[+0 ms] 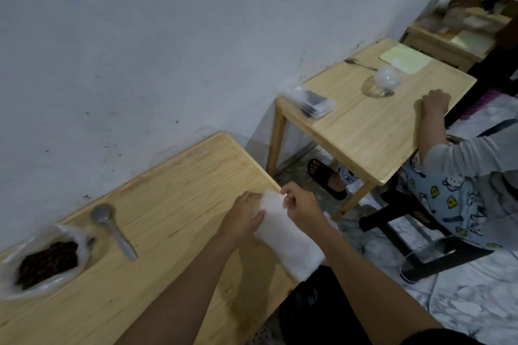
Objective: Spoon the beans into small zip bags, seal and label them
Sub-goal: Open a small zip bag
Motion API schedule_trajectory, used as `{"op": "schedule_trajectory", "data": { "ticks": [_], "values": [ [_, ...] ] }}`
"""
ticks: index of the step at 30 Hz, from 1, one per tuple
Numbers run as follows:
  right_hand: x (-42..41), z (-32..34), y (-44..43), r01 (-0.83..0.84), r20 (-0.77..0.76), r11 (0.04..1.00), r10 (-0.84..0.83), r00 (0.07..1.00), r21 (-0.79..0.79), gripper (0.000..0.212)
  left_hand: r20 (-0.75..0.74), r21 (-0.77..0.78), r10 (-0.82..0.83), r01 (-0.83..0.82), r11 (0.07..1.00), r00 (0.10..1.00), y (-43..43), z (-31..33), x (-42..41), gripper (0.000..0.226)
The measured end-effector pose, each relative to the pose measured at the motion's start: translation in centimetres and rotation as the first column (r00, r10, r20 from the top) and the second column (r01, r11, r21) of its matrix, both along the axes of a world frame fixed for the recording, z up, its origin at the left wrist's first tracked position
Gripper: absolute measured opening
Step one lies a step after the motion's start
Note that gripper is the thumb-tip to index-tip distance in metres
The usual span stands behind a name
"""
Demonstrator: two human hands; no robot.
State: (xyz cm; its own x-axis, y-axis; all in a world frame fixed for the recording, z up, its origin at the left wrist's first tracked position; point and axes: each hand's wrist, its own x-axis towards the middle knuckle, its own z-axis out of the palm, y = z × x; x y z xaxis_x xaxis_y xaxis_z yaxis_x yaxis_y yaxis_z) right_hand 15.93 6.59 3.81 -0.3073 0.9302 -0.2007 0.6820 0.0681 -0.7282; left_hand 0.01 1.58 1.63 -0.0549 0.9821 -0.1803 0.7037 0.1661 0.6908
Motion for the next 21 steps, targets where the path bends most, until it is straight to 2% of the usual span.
{"op": "schedule_trajectory", "data": {
  "ticks": [4,7,10,13,17,21],
  "values": [
    [-1.8,2.8,0.6,-0.08,-0.044,0.996,0.082,0.996,0.047,0.024,0.265,0.008,0.066,-0.071,0.997,0.962,-0.4,2.8,-2.0,0.034],
    [-4.8,5.0,0.7,-0.118,-0.085,0.987,0.127,0.988,0.108,0.022,0.475,-0.003,0.157,-0.177,0.984,0.866,-1.7,5.8,-5.2,0.016],
    [-8.9,6.6,0.4,-0.163,-0.078,0.966,0.182,0.98,0.202,0.009,0.574,-0.026,0.213,-0.242,0.97,0.79,-3.4,8.6,-8.8,0.017],
    [-14.5,8.0,-0.8,-0.181,-0.104,0.916,0.231,0.967,0.357,0.011,0.617,-0.017,0.277,-0.339,0.941,0.737,-6.0,11.1,-12.9,0.016],
    [-22.2,10.2,-4.9,-0.222,-0.309,0.941,0.297,0.904,0.254,0.018,0.617,-0.003,0.402,-0.509,0.861,0.676,-10.2,12.6,-18.4,0.015],
    [-27.8,11.3,-9.1,-0.354,-0.488,0.934,0.287,0.824,-0.048,0.014,0.684,0.025,0.431,-0.608,0.793,0.589,-14.7,13.3,-21.9,0.011]
  ]
}}
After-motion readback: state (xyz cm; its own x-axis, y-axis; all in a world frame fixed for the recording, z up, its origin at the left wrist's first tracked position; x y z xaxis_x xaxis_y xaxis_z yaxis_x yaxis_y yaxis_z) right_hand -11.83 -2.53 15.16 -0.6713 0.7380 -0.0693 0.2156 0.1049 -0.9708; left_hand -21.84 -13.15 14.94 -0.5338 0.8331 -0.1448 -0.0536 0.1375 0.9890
